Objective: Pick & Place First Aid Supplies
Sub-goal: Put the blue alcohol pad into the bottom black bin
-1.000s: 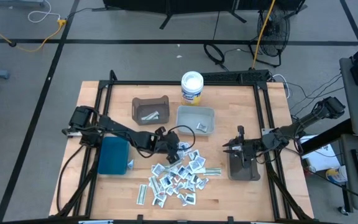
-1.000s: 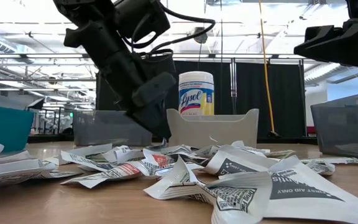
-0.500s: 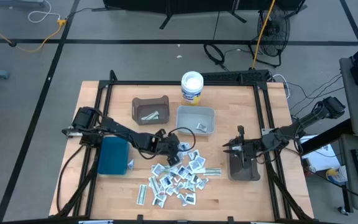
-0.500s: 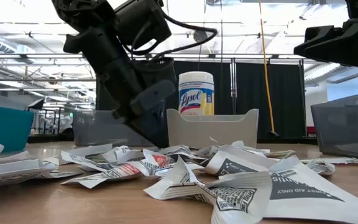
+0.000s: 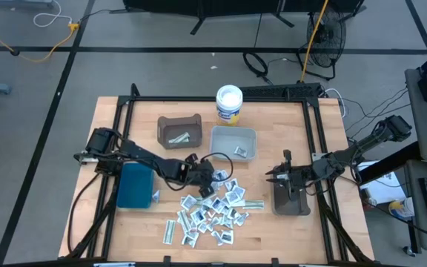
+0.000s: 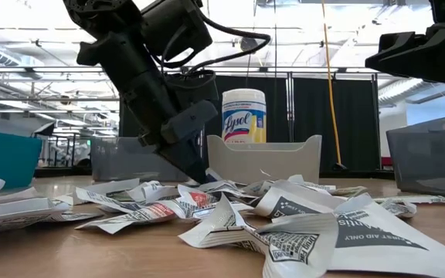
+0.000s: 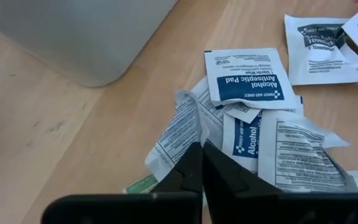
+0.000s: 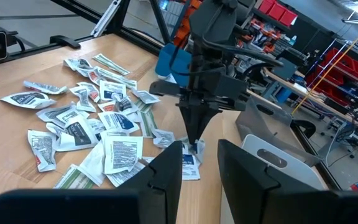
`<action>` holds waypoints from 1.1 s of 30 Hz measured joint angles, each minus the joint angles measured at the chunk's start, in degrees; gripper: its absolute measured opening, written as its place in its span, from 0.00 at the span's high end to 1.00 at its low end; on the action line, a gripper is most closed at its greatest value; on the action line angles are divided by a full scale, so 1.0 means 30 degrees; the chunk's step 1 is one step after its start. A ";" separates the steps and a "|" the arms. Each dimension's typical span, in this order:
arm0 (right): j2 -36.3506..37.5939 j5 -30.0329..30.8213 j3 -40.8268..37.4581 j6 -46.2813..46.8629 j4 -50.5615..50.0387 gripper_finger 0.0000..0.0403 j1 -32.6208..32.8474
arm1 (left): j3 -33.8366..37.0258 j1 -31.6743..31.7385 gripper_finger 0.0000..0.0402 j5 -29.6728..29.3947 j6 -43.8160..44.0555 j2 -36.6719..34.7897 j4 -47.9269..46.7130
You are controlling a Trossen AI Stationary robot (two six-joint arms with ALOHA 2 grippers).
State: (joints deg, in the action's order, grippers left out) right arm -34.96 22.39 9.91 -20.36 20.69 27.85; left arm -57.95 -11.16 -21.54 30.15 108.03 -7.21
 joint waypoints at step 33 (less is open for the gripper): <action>-0.0153 -0.0051 0.0015 -0.0007 0.0666 0.75 -0.0013 | -0.0437 -0.0716 0.52 0.6224 -0.5688 0.0249 1.0305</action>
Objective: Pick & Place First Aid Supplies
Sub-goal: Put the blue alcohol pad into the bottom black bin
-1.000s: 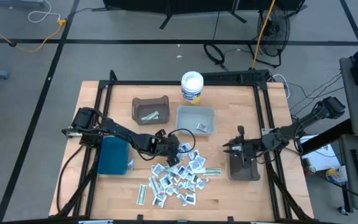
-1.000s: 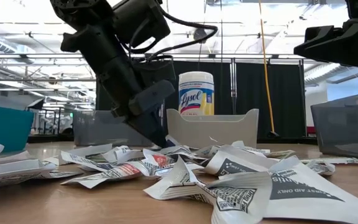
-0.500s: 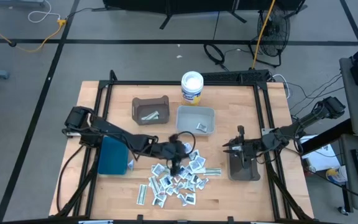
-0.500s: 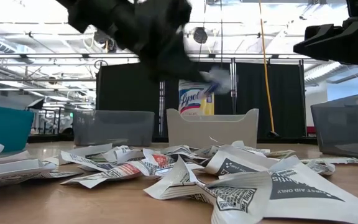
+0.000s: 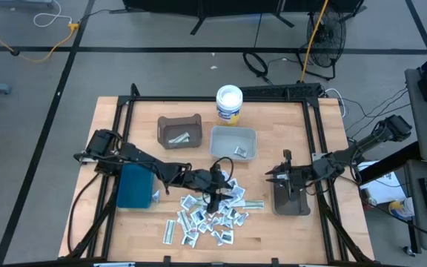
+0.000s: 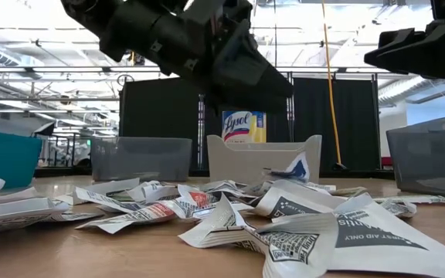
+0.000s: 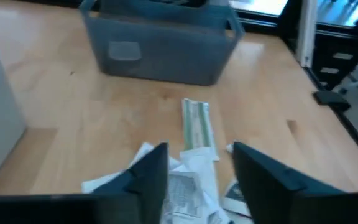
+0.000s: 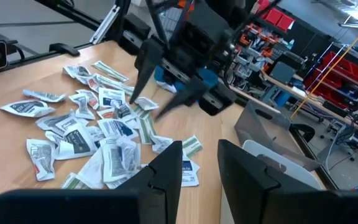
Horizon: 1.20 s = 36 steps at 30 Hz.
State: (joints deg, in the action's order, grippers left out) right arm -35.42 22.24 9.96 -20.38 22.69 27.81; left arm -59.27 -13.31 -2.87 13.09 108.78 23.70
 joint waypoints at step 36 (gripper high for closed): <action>-1.7992 -0.9508 1.1844 0.4552 -0.3646 0.72 -0.4962 | 1.0679 -0.3594 0.52 -1.2432 -0.1234 -1.1550 -0.2628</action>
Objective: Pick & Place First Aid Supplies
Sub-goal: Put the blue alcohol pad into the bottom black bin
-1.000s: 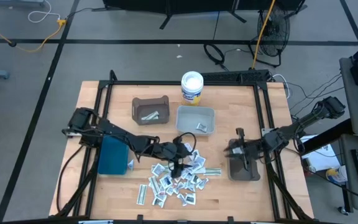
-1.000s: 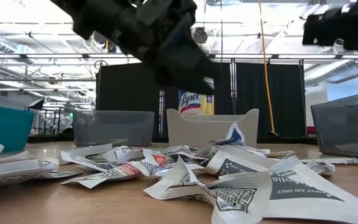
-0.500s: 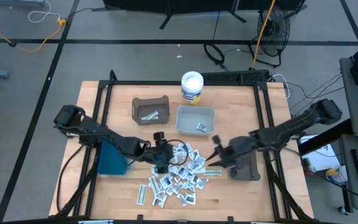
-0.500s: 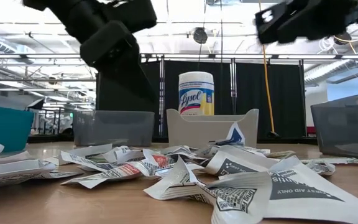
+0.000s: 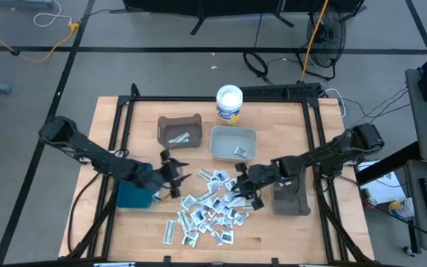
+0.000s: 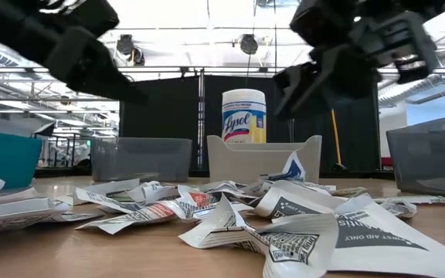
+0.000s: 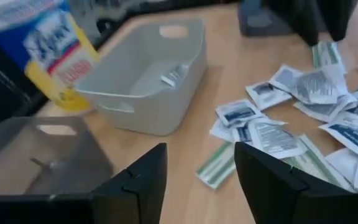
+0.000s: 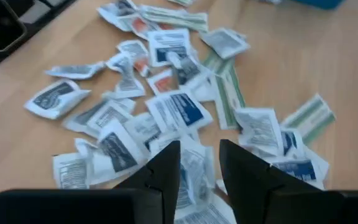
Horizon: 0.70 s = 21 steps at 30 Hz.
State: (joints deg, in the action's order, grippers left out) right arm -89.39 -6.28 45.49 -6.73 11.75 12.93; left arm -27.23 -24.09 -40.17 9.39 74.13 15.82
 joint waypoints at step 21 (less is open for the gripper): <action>-0.2153 -0.1243 0.0637 0.1900 -0.1122 0.67 -0.0141 | 0.2093 -0.0683 0.52 0.0373 -0.2470 -0.2374 0.3500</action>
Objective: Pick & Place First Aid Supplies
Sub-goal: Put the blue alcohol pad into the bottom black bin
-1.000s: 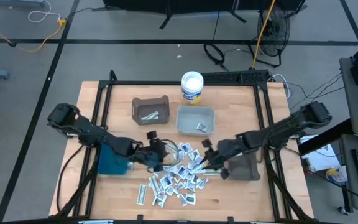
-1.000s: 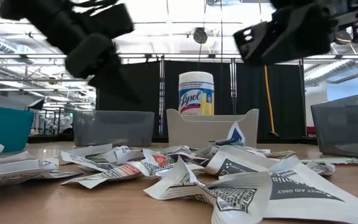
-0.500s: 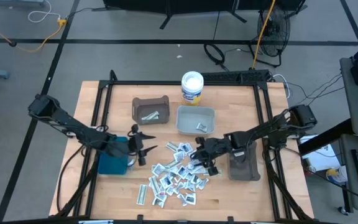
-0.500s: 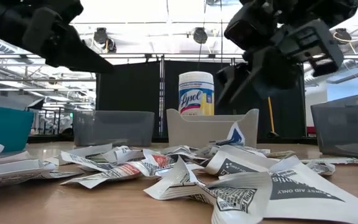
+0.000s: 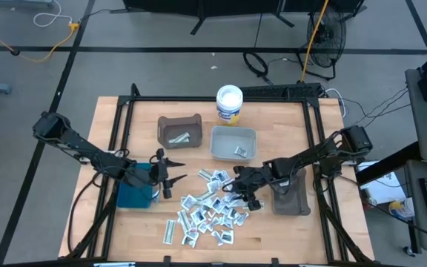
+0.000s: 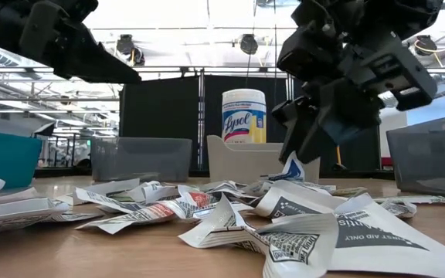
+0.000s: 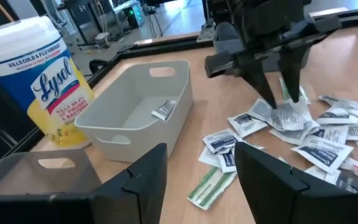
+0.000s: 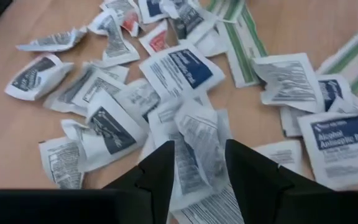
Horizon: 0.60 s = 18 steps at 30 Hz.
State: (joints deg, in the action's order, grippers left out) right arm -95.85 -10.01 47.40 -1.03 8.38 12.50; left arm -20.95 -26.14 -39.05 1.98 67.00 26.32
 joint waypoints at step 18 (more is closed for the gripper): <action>-0.0226 -0.0130 -0.0015 -0.0517 0.0280 0.95 0.0033 | 0.0000 -0.0010 0.52 0.0080 0.0080 0.0015 -0.0255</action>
State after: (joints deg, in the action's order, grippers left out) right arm -96.53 -10.40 47.35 -2.58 9.22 12.60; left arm -20.95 -26.17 -38.81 2.22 67.05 25.55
